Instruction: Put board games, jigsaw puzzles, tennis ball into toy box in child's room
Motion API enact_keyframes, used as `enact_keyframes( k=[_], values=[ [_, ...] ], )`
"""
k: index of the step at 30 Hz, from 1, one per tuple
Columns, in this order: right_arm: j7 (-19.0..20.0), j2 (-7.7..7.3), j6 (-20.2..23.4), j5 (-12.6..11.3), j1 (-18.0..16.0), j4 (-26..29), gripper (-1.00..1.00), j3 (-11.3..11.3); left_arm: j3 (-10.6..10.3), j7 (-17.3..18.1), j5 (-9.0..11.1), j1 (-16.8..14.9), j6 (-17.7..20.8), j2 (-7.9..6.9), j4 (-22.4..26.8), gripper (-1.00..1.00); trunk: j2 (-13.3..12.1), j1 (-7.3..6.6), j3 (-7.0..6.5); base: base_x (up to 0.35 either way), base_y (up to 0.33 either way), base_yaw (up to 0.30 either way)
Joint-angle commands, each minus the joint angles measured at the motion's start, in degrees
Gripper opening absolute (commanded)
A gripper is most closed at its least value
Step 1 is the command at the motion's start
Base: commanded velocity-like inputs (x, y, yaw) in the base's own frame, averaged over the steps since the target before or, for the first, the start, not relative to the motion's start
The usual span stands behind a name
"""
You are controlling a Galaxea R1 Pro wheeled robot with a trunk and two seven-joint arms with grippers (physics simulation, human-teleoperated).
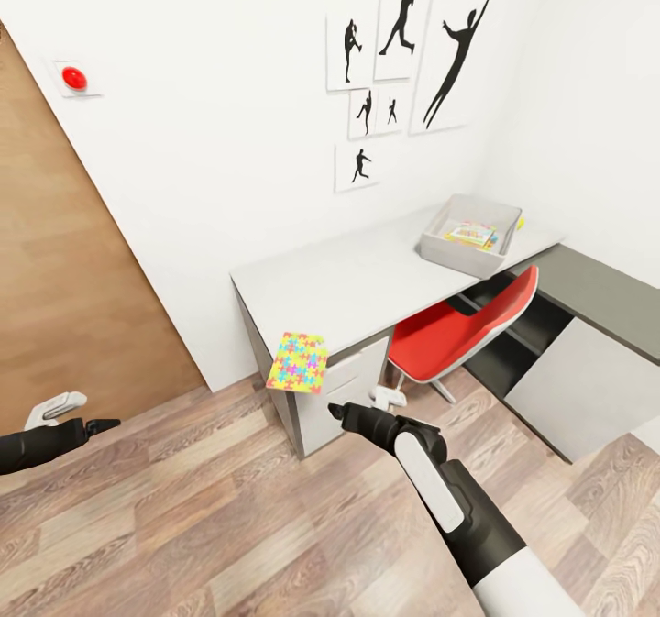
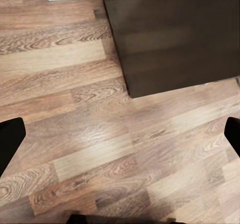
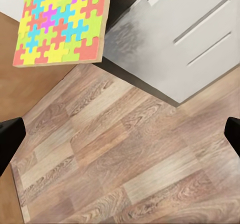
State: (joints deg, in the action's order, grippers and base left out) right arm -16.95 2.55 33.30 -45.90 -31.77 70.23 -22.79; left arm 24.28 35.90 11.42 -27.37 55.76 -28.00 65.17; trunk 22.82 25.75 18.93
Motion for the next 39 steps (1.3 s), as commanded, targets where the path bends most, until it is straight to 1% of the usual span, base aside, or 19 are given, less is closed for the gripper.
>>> enact_keyframes(
  k=[1, 9, 33, 39],
  values=[
    [-0.60, 0.14, 0.06, -0.60, -0.05, 0.05, 1.00, -0.06, 0.07, 0.19, 0.01, -0.05, 0.34, -0.01, 0.02, 1.00, 0.10, 0.04, 0.00, 0.000, 0.000, 0.000],
    [-0.63, 0.66, 0.02, -0.60, -0.05, 0.00, 1.00, -0.09, 0.10, 0.22, 0.06, -0.05, 0.50, -0.11, 0.02, 1.00, 0.10, 0.04, -0.75, 0.000, 0.000, 0.000],
    [-0.63, 0.74, 0.01, -0.60, -0.05, -0.01, 1.00, -0.06, 0.25, 0.22, 0.10, -0.13, 0.99, -0.06, 0.03, 1.00, 0.10, 0.04, -3.02, 0.000, 0.000, 0.000],
    [-0.63, 0.78, -0.06, -0.60, -0.05, -0.27, 1.00, -0.03, 0.27, 0.22, 0.14, -0.14, 1.36, -0.35, 0.36, 1.00, 0.10, 0.04, -3.59, 0.000, 0.000, 0.000]
  ],
)
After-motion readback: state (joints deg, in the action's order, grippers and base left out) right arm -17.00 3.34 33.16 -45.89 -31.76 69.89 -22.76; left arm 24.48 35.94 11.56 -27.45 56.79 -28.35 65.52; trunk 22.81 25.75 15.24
